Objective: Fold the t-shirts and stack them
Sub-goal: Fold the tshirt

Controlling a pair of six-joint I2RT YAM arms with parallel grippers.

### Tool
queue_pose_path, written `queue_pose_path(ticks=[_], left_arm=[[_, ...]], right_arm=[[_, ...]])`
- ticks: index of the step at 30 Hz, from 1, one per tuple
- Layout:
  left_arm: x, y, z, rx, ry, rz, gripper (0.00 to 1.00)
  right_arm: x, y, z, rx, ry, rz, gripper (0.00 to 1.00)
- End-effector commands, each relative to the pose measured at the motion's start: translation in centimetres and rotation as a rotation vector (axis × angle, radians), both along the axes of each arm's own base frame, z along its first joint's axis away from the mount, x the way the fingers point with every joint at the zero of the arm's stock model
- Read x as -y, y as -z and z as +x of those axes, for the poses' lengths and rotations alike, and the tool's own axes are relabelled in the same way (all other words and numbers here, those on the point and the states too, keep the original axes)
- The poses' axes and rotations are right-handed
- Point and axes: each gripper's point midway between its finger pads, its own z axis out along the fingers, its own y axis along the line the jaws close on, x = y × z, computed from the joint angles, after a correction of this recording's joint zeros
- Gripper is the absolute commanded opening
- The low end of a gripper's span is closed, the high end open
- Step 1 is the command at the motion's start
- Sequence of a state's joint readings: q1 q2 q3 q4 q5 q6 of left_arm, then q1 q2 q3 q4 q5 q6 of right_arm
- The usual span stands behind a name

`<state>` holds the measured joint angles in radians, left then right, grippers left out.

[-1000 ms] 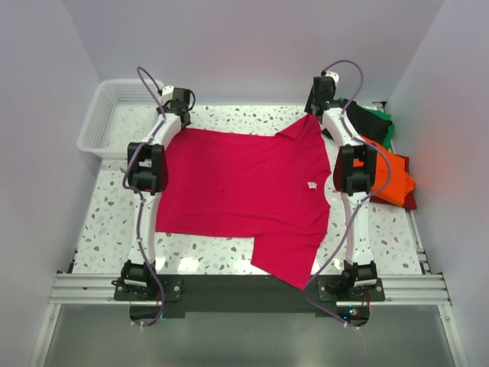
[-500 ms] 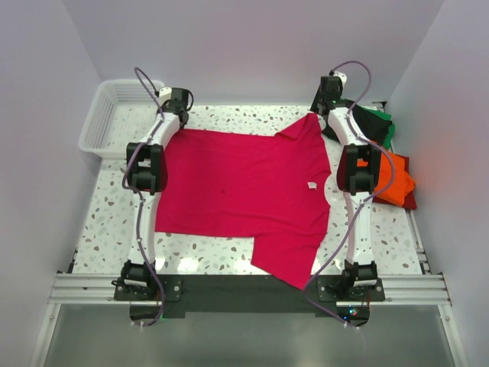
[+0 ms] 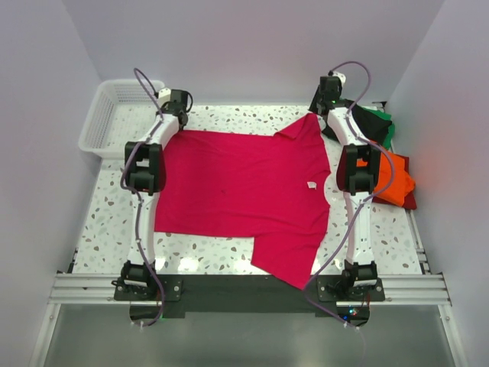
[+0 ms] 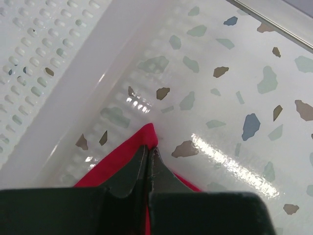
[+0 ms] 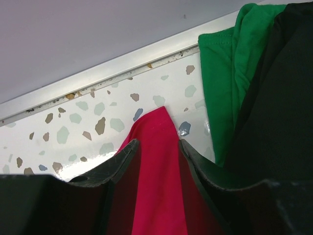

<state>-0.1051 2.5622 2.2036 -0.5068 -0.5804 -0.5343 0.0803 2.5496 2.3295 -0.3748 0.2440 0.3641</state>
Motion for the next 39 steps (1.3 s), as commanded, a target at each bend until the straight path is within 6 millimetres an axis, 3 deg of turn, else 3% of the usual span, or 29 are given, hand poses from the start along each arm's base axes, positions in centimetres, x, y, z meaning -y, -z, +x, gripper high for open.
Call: queue_pose_path(ticks=[1, 8, 18, 27, 33, 39], left_arm=[[-0.8, -5.9, 0.8, 0.131, -0.018, 0.005, 0.00], [-0.2, -8.7, 1.4, 0.193, 0.005, 0.010, 0.00], [0.4, -9.5, 1.1, 0.197, 0.038, 0.001, 0.00], [1.8, -10.2, 0.4, 0.194, 0.074, -0.024, 0.00], [2.9, -11.0, 0.0, 0.200, 0.099, -0.045, 0.00], [3.6, -12.1, 0.0, 0.218, 0.123, -0.060, 0.00]], right_arm=[[-0.1, -4.0, 0.2, 0.075, 0.009, 0.027, 0.40], [-0.2, -3.7, -0.2, 0.063, 0.012, 0.033, 0.39], [0.6, -3.0, 0.3, 0.060, 0.048, 0.004, 0.42], [0.7, 0.3, 1.6, 0.044, 0.062, 0.004, 0.47], [0.7, 2.7, 1.3, 0.001, 0.083, 0.069, 0.48], [0.9, 3.1, 1.7, 0.009, 0.091, 0.092, 0.49]])
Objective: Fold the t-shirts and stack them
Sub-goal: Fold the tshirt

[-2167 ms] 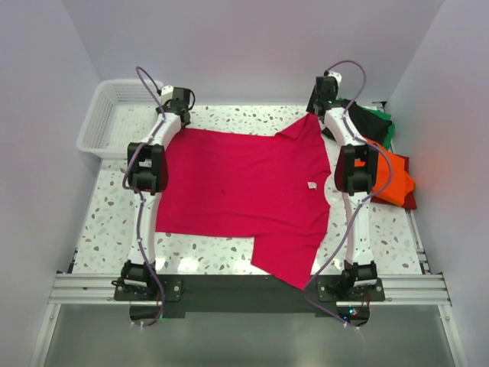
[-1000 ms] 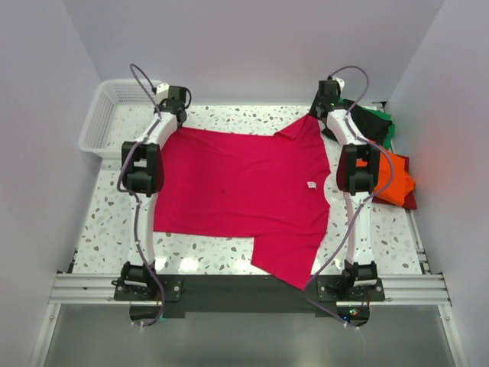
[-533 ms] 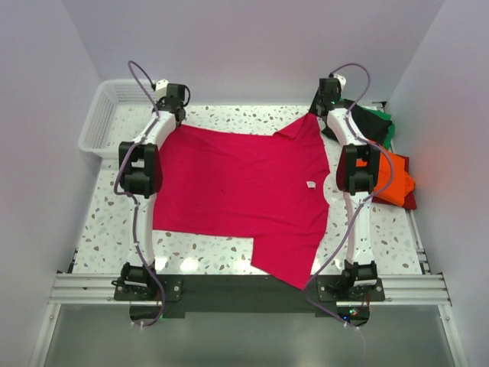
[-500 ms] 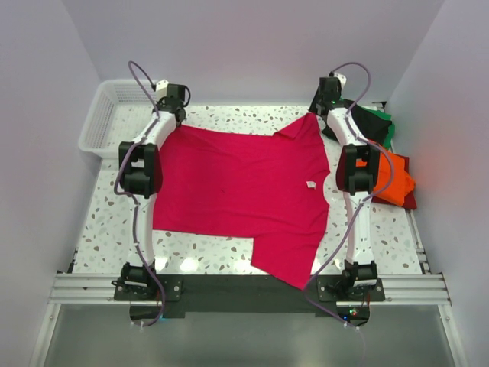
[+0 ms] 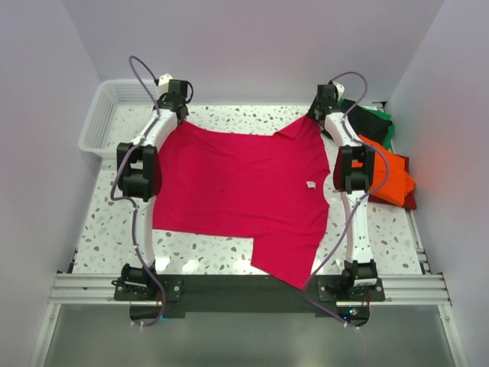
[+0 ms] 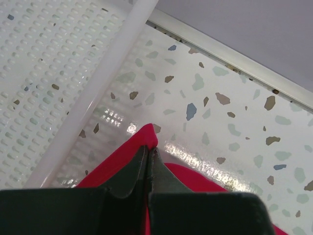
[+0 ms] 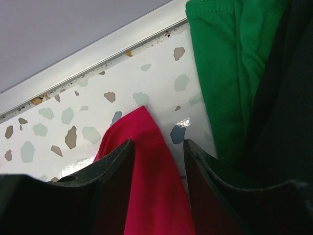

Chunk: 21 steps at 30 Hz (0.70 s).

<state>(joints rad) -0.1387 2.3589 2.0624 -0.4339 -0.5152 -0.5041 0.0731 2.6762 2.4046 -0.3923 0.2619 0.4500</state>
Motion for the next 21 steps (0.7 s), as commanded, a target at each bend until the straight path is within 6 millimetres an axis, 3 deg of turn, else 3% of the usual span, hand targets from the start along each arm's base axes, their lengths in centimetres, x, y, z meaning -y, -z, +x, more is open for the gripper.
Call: queue_pose_path(ticks=[1, 6, 8, 11, 17, 21], left_arm=[[0.9, -5.0, 0.5, 0.105, 0.032, -0.022, 0.00], [1.1, -4.9, 0.2, 0.098, 0.039, -0.024, 0.00], [1.1, -5.0, 0.1, 0.098, 0.039, -0.024, 0.00], [0.9, -5.1, 0.1, 0.101, 0.036, -0.022, 0.00], [1.0, -5.2, 0.0, 0.102, 0.038, -0.025, 0.00], [1.1, -5.3, 0.0, 0.104, 0.039, -0.025, 0.00]], right_arm=[[0.5, -2.1, 1.2, 0.063, 0.021, 0.042, 0.49], [0.5, -1.6, 1.5, 0.065, 0.021, 0.088, 0.47], [0.4, -0.9, 1.5, 0.056, 0.014, 0.102, 0.38], [0.1, -0.1, 1.5, 0.041, -0.003, 0.127, 0.32], [-0.4, 0.8, 1.3, 0.011, -0.044, 0.140, 0.33], [-0.8, 1.3, 0.9, -0.018, -0.088, 0.149, 0.24]])
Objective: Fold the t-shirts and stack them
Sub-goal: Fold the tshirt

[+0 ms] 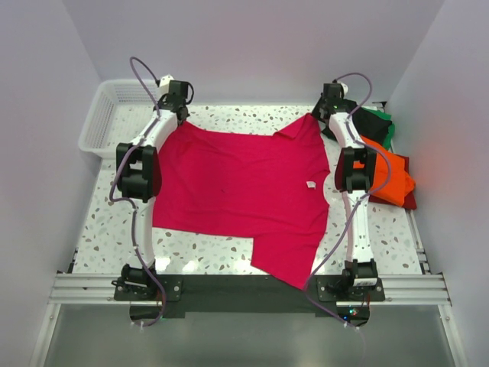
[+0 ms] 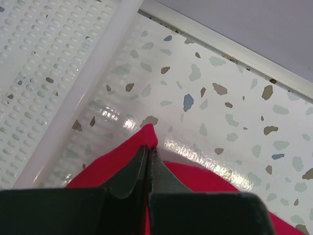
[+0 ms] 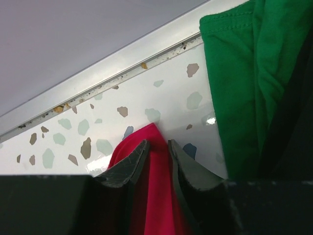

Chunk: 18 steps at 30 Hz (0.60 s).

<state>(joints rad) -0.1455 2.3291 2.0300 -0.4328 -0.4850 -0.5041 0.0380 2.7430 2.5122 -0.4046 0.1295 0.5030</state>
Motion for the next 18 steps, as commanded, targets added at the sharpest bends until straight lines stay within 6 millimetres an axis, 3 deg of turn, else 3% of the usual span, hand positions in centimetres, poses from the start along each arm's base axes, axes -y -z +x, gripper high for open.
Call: queue_pose_path(ticks=[1, 3, 6, 11, 16, 18], left_arm=[[0.1, -5.0, 0.5, 0.108, 0.008, -0.006, 0.00], [0.1, -5.1, 0.5, 0.111, 0.008, -0.006, 0.00], [0.1, -5.1, 0.5, 0.111, 0.007, -0.005, 0.00], [0.1, -5.1, 0.5, 0.110, 0.007, -0.007, 0.00], [0.1, -5.0, 0.4, 0.108, 0.006, -0.011, 0.00], [0.1, -4.9, 0.3, 0.106, 0.005, -0.012, 0.00]], right_arm=[[-0.7, 1.4, -0.8, -0.058, -0.065, 0.024, 0.20], [-0.8, 1.8, -1.0, -0.071, -0.080, 0.019, 0.16], [-0.9, 1.9, -1.4, -0.090, -0.087, 0.019, 0.00], [-0.4, 1.6, -1.9, -0.095, -0.068, -0.001, 0.00], [0.3, -0.4, -1.7, -0.062, -0.042, -0.033, 0.00], [0.4, -2.2, -1.6, -0.032, -0.038, -0.043, 0.00]])
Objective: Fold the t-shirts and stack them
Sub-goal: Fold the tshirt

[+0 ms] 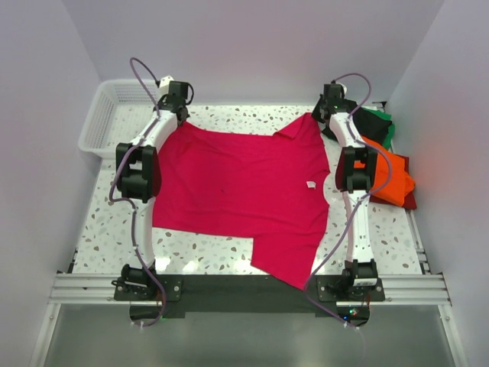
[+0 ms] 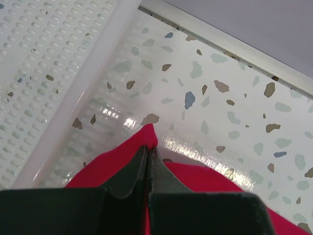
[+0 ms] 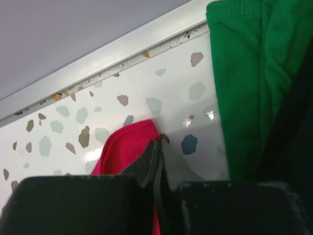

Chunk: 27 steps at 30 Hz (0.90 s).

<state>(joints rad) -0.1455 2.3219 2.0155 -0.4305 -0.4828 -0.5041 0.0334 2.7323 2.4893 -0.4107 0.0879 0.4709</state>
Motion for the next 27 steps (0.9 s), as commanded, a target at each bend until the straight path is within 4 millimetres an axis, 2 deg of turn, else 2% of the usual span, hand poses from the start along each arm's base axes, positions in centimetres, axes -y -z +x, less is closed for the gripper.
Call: queue_pose_path(ticks=[1, 2, 4, 5, 9, 15, 20, 23, 24, 26, 27], left_arm=[[0.1, -5.1, 0.6, 0.114, 0.003, -0.012, 0.00], [0.1, -5.2, 0.6, 0.116, 0.003, -0.012, 0.00], [0.1, -5.2, 0.5, 0.114, 0.002, -0.011, 0.00], [0.1, -5.1, 0.5, 0.113, 0.002, -0.010, 0.00], [0.1, -5.0, 0.5, 0.113, 0.000, -0.014, 0.00], [0.3, -4.9, 0.4, 0.108, -0.003, -0.018, 0.00], [0.4, -4.9, 0.2, 0.109, -0.006, -0.018, 0.00], [0.6, -5.0, 0.2, 0.110, -0.005, -0.022, 0.00], [0.6, -5.1, 0.2, 0.110, -0.007, -0.024, 0.00], [0.6, -5.2, 0.1, 0.110, -0.010, -0.027, 0.00], [0.6, -5.4, 0.0, 0.111, -0.011, -0.029, 0.00]], right_arm=[[0.8, -2.9, -1.1, -0.002, 0.011, -0.052, 0.00], [0.7, -4.4, -1.0, 0.024, 0.008, -0.056, 0.00], [0.7, -5.3, -1.0, 0.041, 0.010, -0.065, 0.00], [0.7, -6.3, -1.0, 0.058, 0.005, -0.069, 0.00], [0.7, -8.0, -0.8, 0.088, 0.002, -0.071, 0.00], [0.2, -8.8, -0.8, 0.105, -0.002, -0.059, 0.00], [0.1, -10.3, -1.3, 0.115, 0.001, -0.070, 0.00], [-0.4, -10.0, -2.6, 0.073, -0.008, -0.066, 0.00], [-0.8, -10.8, -2.9, 0.081, -0.017, -0.069, 0.00], [-1.0, -10.2, -3.8, 0.054, -0.023, -0.083, 0.00], [-1.3, -11.0, -4.1, 0.063, -0.032, -0.091, 0.00]])
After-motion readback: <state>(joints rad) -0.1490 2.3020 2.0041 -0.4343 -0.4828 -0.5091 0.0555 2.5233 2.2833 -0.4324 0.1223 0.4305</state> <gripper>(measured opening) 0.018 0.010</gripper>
